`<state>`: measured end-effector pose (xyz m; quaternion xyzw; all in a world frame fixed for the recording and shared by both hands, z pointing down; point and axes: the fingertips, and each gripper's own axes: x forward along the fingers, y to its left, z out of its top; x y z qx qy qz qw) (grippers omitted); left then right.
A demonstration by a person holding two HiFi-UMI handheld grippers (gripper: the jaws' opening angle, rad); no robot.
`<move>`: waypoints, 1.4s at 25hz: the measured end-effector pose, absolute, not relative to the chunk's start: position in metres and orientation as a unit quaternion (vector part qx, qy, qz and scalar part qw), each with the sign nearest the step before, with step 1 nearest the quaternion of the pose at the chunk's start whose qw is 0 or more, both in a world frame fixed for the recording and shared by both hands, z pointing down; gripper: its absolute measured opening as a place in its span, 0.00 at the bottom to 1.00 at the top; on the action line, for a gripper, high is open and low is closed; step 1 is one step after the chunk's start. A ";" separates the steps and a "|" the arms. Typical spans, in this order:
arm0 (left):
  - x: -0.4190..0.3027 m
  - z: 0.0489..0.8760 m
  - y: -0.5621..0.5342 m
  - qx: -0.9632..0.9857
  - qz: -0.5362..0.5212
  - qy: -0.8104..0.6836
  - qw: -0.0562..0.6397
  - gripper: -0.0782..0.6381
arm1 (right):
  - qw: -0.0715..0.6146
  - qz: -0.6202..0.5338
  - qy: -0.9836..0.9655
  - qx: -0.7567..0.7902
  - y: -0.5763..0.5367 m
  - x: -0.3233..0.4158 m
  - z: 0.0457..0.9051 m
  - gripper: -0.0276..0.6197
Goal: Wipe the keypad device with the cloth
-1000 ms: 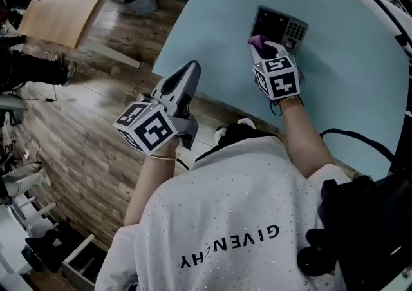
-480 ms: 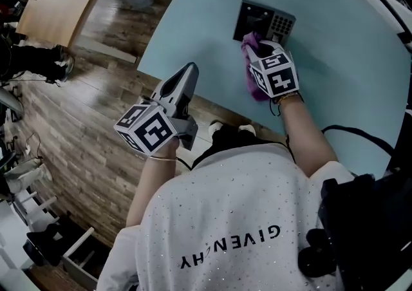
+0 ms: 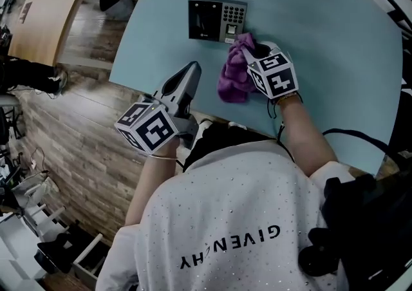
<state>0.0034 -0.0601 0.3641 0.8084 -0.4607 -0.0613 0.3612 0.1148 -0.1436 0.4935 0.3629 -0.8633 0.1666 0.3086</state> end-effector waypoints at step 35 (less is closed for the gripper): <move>0.008 0.345 -0.036 0.769 -0.025 -0.555 0.317 0.11 | 0.000 0.443 -0.832 0.335 -0.178 0.118 0.456 0.12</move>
